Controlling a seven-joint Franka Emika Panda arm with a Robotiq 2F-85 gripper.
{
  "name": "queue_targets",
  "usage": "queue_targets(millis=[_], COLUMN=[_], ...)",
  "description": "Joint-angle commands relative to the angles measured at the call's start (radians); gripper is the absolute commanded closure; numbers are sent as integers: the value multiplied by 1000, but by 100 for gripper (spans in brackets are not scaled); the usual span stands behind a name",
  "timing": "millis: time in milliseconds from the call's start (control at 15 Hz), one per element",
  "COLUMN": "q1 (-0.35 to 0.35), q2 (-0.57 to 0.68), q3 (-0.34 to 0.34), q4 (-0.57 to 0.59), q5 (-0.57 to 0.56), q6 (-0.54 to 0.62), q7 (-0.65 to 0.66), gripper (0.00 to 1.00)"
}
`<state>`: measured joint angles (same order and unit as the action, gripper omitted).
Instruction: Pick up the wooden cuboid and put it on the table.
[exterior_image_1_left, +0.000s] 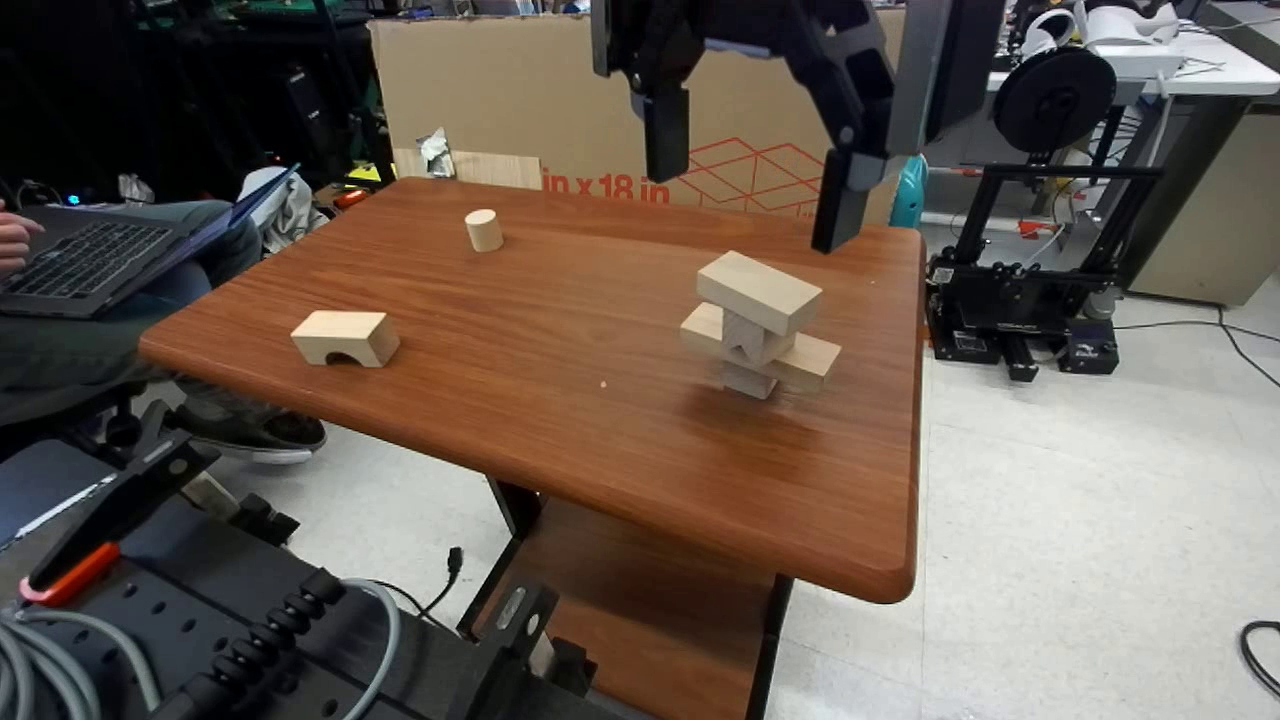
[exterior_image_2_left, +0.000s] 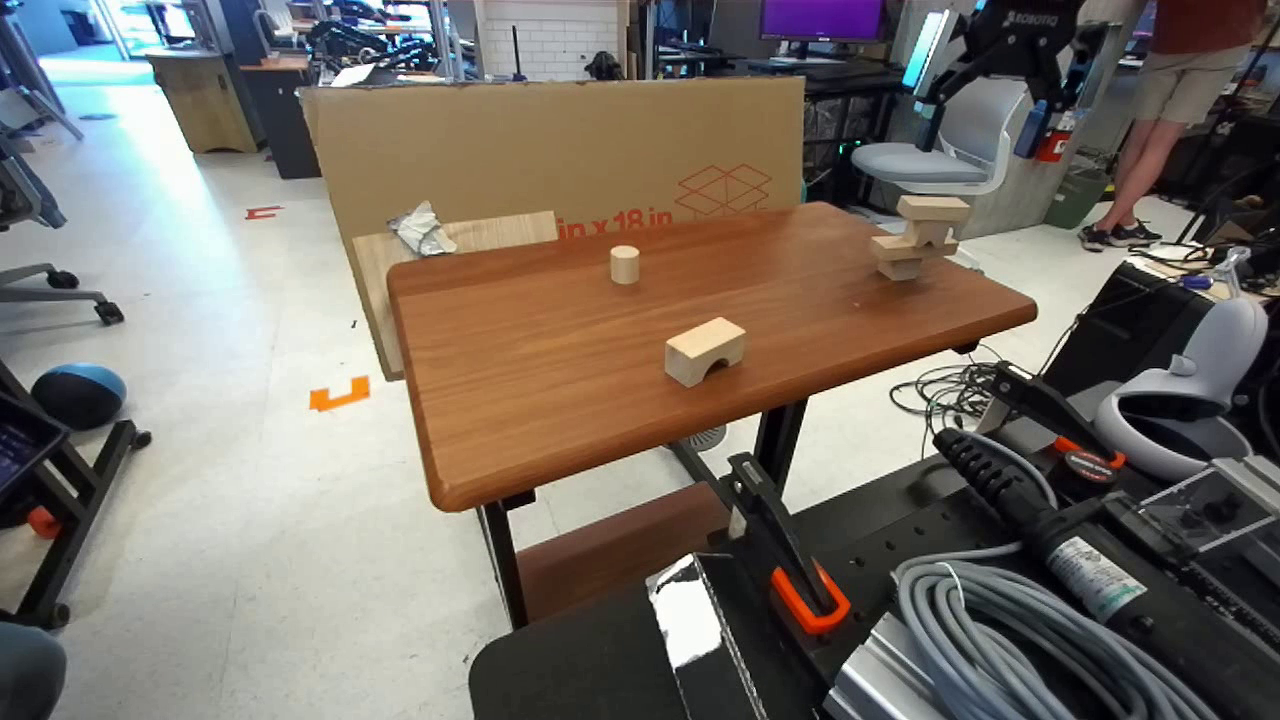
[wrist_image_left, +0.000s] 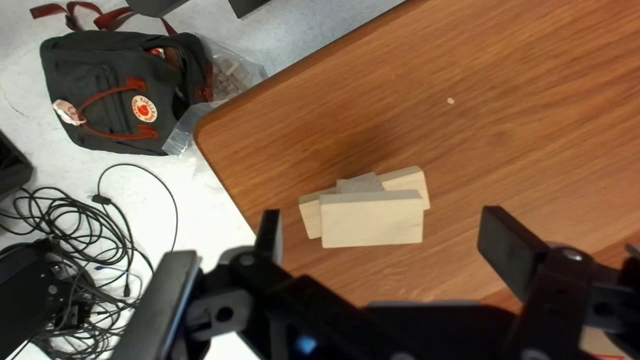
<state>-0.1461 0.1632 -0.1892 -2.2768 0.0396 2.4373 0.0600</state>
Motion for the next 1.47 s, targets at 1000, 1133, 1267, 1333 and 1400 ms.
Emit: queue_targets(millis=[1000,1133,1267,1333,1400], q1=[11,11,14,14,16], q2=[186,195,200,201,200], q3=[0,2,2,3,4], q4=[119,123,125,127,126], q5=[-57,-60,-67,-69,-72], q6=[-8,0,9,8,9], q7=[47,39,38,37,36], gripper=[0,0,28,34,42])
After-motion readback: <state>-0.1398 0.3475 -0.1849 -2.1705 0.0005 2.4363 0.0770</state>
